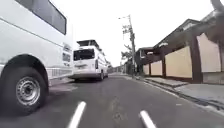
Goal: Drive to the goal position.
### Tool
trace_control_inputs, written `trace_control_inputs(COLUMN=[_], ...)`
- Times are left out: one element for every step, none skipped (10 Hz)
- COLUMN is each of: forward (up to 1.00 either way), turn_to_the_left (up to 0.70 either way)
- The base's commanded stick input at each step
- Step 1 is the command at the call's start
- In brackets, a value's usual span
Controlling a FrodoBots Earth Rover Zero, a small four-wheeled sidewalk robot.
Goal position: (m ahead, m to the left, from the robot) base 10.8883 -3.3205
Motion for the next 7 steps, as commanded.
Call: trace_control_inputs(forward=[0.85, 0.85, 0.85, 0.85, 0.85, 0.85, 0.85], turn_to_the_left=[0.0, 0.0, 0.01, -0.12, -0.33, -0.25, 0.0])
